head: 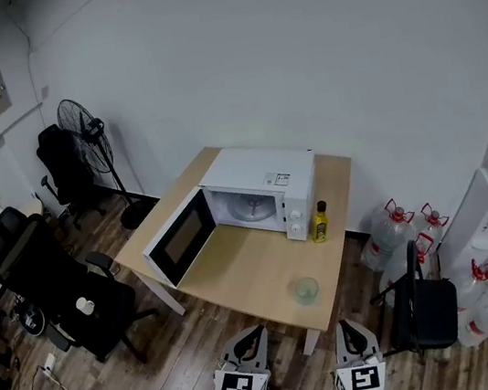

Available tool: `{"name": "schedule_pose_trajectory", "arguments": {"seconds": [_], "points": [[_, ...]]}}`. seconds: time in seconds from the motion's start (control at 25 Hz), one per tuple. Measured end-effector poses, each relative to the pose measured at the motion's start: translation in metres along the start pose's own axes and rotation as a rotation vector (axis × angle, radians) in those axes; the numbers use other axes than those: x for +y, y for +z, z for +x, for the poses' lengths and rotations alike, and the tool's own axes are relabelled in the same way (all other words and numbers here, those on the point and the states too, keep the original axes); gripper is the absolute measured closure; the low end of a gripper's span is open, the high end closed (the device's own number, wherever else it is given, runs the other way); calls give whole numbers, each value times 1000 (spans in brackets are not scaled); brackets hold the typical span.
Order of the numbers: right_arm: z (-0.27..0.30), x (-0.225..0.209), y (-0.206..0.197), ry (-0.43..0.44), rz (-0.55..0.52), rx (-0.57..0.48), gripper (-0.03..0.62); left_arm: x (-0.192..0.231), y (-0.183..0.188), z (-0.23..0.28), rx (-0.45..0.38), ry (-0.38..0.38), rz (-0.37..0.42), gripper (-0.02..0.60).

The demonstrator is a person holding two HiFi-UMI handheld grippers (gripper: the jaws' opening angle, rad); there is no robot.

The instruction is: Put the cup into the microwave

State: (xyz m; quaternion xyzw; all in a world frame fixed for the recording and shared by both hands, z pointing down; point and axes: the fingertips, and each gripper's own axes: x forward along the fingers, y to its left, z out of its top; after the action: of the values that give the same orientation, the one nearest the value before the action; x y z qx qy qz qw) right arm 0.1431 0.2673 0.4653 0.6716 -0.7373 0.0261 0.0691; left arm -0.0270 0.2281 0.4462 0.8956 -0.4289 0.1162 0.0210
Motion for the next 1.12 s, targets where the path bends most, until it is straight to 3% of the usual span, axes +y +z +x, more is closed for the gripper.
{"name": "schedule_pose_trajectory", "arguments": {"seconds": [0.64, 1.04, 1.12], "points": [[114, -15, -46, -18, 70, 121, 576, 57, -32, 119, 123, -76, -24, 558], [163, -12, -89, -13, 110, 207, 572, 80, -65, 163, 202, -114, -40, 558], [172, -7, -98, 2, 110, 228, 510, 84, -72, 169, 213, -118, -37, 558]]}}
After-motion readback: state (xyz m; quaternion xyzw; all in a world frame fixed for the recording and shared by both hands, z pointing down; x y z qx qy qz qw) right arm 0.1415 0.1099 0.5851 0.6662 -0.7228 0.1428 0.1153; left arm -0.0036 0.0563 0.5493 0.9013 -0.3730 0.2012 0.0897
